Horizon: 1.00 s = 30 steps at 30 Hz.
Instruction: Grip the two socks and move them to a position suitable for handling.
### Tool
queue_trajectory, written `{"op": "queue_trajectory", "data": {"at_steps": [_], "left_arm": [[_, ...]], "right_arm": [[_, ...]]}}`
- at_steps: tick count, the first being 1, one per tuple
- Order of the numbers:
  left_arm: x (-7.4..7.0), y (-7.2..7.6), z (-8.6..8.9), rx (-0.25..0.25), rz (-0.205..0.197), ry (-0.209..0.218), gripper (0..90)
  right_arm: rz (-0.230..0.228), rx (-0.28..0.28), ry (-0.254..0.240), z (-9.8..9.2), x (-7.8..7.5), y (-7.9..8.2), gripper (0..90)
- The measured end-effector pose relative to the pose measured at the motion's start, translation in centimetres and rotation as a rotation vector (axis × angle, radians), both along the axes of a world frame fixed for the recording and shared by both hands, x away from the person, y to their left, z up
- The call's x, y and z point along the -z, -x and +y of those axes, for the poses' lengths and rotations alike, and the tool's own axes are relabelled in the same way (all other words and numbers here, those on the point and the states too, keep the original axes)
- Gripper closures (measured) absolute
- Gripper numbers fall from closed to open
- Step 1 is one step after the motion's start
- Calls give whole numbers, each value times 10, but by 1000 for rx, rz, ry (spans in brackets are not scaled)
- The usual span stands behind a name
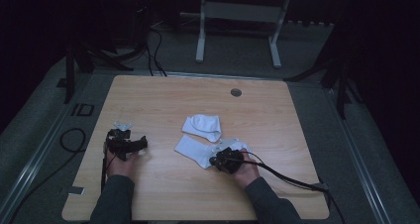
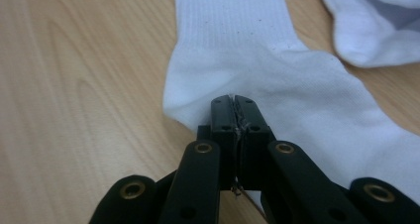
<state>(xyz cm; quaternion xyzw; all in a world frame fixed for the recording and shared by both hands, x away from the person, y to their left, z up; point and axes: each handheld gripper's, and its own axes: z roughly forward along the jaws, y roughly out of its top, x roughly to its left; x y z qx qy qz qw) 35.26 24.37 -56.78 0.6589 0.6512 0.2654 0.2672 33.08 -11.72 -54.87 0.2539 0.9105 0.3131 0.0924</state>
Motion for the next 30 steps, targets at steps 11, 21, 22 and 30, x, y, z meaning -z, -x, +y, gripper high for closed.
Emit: {"op": "queue_trajectory", "data": {"at_steps": [11, 21, 22, 30], "left_arm": [[0, 0, 0, 0, 0, 0, 107], [0, 0, 0, 0, 0, 0, 107], [0, 0, 0, 0, 0, 0, 107], [0, 0, 0, -2, -3, 3, 107]], "right_arm": [[49, -51, -28, 1, 0, 5, 861], [-30, -15, -21, -11, -23, -14, 801], [-59, 10, -13, -13, -31, -23, 801], [-138, 35, -33, 9, -55, -63, 821]]}}
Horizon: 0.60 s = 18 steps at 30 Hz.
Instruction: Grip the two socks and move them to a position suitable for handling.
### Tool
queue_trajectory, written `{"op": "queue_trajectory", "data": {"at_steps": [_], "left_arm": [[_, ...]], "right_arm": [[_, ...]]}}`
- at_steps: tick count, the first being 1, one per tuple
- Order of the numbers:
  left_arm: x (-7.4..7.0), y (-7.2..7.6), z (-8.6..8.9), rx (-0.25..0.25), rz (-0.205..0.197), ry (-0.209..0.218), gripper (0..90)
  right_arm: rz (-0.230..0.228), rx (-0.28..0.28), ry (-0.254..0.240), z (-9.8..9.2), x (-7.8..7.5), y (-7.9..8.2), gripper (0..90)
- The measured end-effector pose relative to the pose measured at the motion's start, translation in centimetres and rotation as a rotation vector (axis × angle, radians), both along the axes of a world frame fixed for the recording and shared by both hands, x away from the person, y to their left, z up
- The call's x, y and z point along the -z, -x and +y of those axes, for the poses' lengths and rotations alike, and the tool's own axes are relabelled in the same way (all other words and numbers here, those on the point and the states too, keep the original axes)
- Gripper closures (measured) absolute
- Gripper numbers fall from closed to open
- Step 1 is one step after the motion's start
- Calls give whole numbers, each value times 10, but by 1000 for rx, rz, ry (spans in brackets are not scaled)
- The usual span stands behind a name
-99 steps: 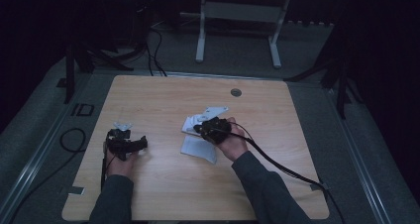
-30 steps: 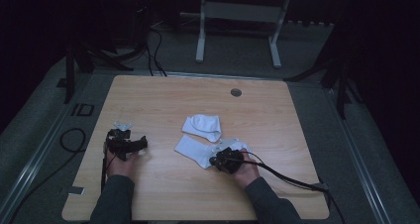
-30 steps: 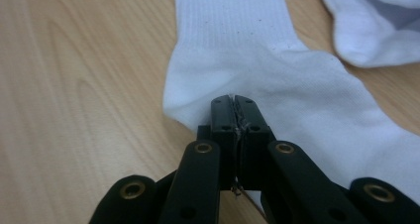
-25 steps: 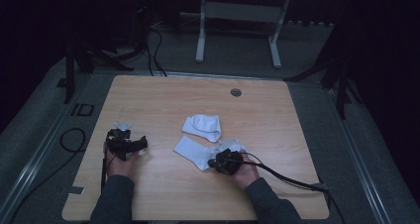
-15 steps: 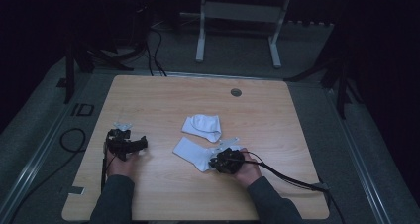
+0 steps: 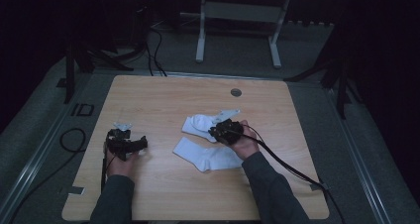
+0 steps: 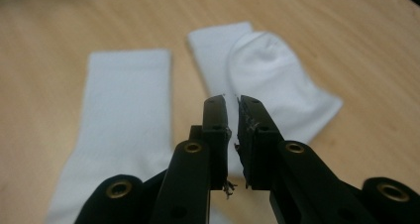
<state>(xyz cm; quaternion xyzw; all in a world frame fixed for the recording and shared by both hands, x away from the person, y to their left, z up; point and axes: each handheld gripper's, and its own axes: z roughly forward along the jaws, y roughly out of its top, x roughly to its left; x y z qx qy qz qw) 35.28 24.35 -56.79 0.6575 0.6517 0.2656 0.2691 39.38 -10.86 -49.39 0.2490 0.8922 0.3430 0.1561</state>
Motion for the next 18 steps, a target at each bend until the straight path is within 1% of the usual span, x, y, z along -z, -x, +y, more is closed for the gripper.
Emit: {"op": "queue_trajectory", "data": {"at_steps": [1, 2, 3, 4, 6, 7, 8, 9, 10, 11, 12, 13, 14, 15, 16, 17, 18], "left_arm": [[0, 0, 0, 0, 0, 0, 107], [0, 0, 0, 0, -1, -1, 107], [0, 0, 0, 0, -1, -1, 107], [0, 0, 0, 1, -1, -2, 107], [0, 0, 0, 1, -1, -1, 107], [0, 0, 0, 1, -1, -1, 107], [0, 0, 0, 2, 0, -2, 107], [0, 0, 0, 2, 0, -2, 107], [0, 0, 0, 2, 1, -1, 107], [0, 0, 0, 2, 1, -1, 107], [0, 0, 0, 2, 2, -2, 107], [0, 0, 0, 2, 2, -2, 107], [0, 0, 0, 1, 0, -2, 107], [0, 0, 0, 1, 0, -2, 107], [0, 0, 0, 2, 1, -2, 107], [0, 0, 0, 2, 1, -2, 107], [0, 0, 0, 2, 0, -2, 107]], "right_arm": [[0, 0, 0, 0, 0, 0, 821], [-3, 9, 10, 7, 0, -10, 824], [-3, 9, 10, 7, 0, -10, 824], [-9, 11, 33, 11, 1, -17, 827], [-11, 17, 54, 16, 3, -23, 840], [-11, 17, 54, 16, 3, -23, 840], [-10, 25, 78, 21, 8, -28, 846], [-10, 25, 78, 21, 8, -28, 846], [-3, 21, 94, 26, 14, -32, 846], [-3, 21, 94, 26, 14, -32, 846], [10, 24, 89, 29, 20, -35, 845], [10, 24, 89, 29, 20, -35, 845], [23, 35, 98, 29, 26, -39, 844], [23, 35, 98, 29, 26, -39, 844], [37, 45, 112, 29, 32, -43, 844], [37, 45, 112, 29, 32, -43, 844], [49, 47, 126, 30, 37, -44, 843]]}}
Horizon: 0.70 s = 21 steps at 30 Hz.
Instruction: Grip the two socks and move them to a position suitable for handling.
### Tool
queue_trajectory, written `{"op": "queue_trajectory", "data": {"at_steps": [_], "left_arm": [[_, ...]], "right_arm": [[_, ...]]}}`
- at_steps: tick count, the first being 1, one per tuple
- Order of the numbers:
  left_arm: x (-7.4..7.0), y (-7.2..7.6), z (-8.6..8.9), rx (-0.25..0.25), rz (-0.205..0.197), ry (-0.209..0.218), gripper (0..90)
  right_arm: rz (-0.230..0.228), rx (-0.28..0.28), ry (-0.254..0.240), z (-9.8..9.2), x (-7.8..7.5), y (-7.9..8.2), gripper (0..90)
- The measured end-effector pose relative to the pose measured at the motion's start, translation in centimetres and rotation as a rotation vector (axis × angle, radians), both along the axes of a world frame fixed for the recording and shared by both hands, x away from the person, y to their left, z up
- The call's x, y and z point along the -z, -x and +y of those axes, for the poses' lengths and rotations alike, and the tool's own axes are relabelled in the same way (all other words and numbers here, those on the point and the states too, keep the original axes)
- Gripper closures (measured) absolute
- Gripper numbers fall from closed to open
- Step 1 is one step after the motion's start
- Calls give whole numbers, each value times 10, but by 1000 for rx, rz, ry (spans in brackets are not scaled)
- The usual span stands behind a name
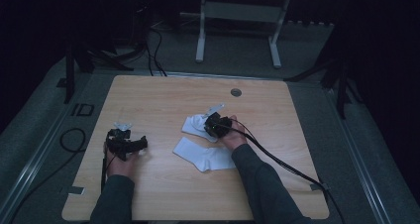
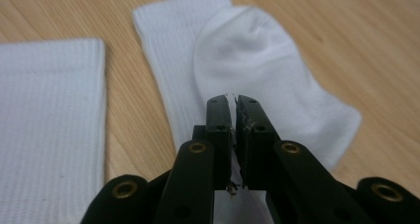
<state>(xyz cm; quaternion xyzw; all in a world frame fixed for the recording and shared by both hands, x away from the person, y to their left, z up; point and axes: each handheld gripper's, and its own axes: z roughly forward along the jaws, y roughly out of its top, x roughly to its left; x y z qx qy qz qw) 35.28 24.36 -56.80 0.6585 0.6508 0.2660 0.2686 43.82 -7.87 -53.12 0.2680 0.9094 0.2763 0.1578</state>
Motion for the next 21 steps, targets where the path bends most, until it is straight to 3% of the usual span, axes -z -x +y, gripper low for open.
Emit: {"op": "queue_trajectory", "data": {"at_steps": [6, 12, 16, 21], "left_arm": [[0, 0, 0, 0, 2, 0, 107], [0, 0, 0, 0, 2, 0, 107], [0, 0, 0, 0, 0, -1, 107], [0, 0, 0, -1, 0, 0, 108]], "right_arm": [[16, -2, 44, 1, 10, 1, 839], [29, -28, 70, -2, 9, 10, 831], [60, -14, 56, -12, 6, 11, 816], [42, -15, 23, -14, -7, 9, 791]]}}
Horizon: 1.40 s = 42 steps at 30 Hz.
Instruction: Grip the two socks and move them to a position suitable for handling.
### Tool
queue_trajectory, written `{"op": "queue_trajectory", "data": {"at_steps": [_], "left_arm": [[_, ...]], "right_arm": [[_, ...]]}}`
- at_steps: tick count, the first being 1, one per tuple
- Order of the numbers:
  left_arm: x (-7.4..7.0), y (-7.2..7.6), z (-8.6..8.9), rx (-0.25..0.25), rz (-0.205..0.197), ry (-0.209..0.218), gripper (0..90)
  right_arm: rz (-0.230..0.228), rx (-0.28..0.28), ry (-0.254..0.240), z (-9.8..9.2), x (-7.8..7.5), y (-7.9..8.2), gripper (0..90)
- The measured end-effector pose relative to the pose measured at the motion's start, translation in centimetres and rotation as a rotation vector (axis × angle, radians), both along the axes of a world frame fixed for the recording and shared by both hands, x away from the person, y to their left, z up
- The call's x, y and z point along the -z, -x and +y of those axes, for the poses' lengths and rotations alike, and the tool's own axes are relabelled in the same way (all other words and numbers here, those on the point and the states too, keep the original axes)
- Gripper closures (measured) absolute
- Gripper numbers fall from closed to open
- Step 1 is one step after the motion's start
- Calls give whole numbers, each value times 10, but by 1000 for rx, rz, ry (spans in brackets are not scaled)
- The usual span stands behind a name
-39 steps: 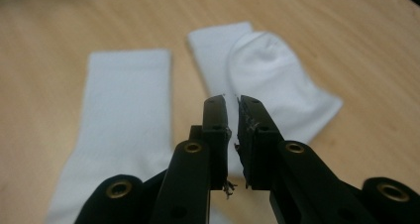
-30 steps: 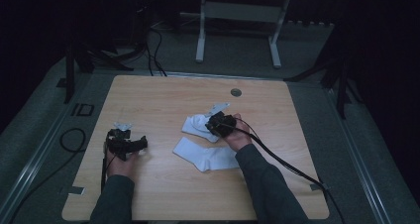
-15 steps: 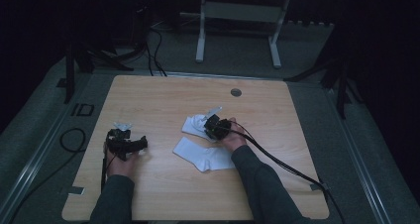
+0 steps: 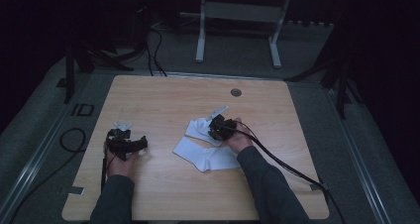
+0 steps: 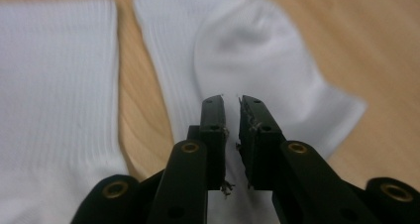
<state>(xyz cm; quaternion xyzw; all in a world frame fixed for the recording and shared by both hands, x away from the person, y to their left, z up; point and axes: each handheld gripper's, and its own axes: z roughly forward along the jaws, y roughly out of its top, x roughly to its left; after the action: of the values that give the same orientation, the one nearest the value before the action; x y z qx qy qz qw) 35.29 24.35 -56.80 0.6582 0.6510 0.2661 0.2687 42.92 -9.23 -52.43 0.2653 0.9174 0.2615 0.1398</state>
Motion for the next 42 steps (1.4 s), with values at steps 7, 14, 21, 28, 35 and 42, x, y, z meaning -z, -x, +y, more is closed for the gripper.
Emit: {"op": "queue_trajectory", "data": {"at_steps": [7, 14, 21, 28, 35, 42], "left_arm": [[0, 0, 0, 0, 0, -1, 108], [0, 0, 0, 0, 0, -1, 108], [0, 0, 0, 0, 0, -1, 108], [0, 0, 0, 0, 0, 0, 108], [0, 0, 0, 0, 0, -1, 108], [0, 0, 0, 0, 0, -1, 108]], "right_arm": [[-22, -8, -39, 29, -12, -11, 687], [12, 44, 1, 48, 12, -25, 695], [-16, 76, -55, 40, -5, -24, 867], [-82, 102, -100, 13, -35, -17, 865], [-68, 221, -152, -62, -31, -6, 859], [-52, 294, -103, -110, -18, 11, 817]]}}
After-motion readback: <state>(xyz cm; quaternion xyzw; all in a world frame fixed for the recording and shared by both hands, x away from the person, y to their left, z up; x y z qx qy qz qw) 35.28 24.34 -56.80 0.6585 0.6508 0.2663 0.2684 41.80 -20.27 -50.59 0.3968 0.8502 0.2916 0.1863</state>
